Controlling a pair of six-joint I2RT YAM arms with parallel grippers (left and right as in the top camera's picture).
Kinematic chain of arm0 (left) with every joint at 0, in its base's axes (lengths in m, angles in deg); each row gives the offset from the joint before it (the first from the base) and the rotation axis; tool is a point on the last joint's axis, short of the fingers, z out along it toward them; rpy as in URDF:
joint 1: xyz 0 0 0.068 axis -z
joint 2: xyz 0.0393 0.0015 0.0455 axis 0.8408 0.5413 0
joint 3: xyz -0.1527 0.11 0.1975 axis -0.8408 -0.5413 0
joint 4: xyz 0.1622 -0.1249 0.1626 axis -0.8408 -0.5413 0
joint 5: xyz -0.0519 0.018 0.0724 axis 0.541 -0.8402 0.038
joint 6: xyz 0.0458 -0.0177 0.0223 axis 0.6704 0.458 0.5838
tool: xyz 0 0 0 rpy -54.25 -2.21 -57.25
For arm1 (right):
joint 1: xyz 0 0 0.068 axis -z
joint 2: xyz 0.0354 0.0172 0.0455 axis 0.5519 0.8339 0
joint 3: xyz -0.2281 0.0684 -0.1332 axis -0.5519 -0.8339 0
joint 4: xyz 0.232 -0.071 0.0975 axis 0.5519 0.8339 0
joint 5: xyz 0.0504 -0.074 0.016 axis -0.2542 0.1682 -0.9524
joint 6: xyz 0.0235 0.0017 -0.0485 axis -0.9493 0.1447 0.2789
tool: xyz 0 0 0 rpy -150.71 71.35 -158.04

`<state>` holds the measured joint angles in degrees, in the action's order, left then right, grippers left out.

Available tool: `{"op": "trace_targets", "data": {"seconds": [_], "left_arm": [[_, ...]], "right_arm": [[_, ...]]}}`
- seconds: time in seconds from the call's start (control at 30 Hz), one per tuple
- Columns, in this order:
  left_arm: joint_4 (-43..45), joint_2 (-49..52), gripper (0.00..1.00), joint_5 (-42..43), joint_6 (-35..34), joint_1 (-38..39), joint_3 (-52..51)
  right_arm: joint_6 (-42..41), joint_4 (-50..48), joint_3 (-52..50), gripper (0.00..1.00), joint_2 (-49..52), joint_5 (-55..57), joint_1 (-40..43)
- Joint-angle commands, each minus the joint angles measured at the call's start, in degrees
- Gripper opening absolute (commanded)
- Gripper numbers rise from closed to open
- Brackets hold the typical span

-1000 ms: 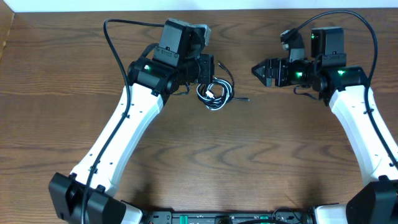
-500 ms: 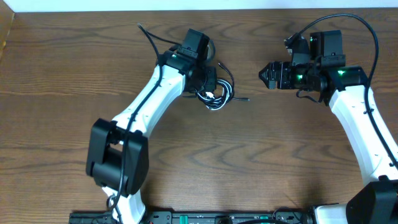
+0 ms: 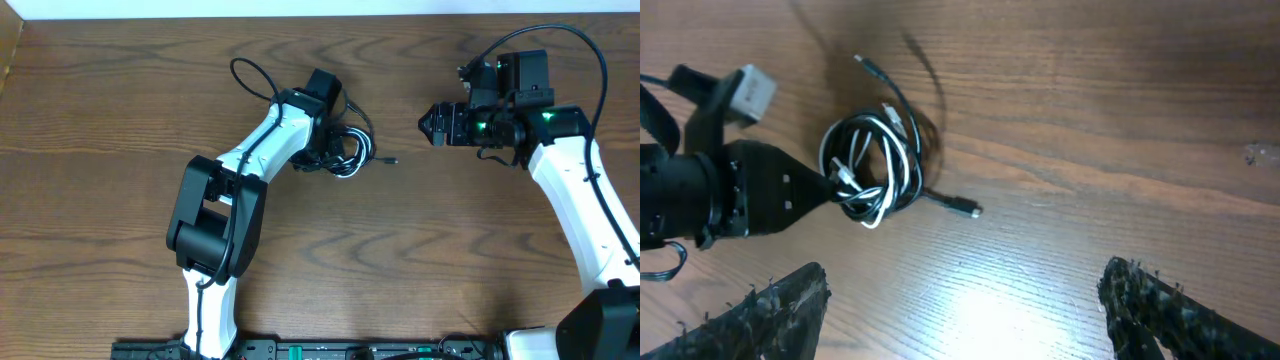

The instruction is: Untangle cables

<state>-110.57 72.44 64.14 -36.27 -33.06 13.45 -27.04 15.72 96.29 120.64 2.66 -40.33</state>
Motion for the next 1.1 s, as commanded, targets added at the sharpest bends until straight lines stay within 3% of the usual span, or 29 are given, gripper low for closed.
{"op": "trace_targets", "data": {"seconds": [0.0,0.23,0.7,0.73,0.87,1.07], "left_arm": [[-0.6,0.6,0.24,-6.5,-2.2,0.0,0.3],[3.8,0.7,0.36,-6.5,-2.2,0.8,-2.4],[6.7,1.6,0.39,-6.5,-4.1,3.1,-3.3],[6.9,1.6,0.38,-6.5,-4.1,3.4,-3.3],[7.9,1.6,0.08,-6.5,-4.1,3.7,-3.3],[10.3,1.4,0.07,-6.1,-2.4,3.7,-3.3]], "right_arm": [[-0.8,0.2,1.0,0.84,0.8,0.3,-0.4],[-0.8,0.2,1.0,0.84,0.8,0.2,-0.4],[-0.8,0.2,1.0,0.84,0.8,0.2,-0.4],[-0.8,0.2,1.0,0.84,0.8,0.2,-0.4],[-0.8,0.2,1.0,0.84,0.8,0.2,-0.4],[-0.8,-0.3,1.0,0.84,0.8,0.2,-0.4]]}}
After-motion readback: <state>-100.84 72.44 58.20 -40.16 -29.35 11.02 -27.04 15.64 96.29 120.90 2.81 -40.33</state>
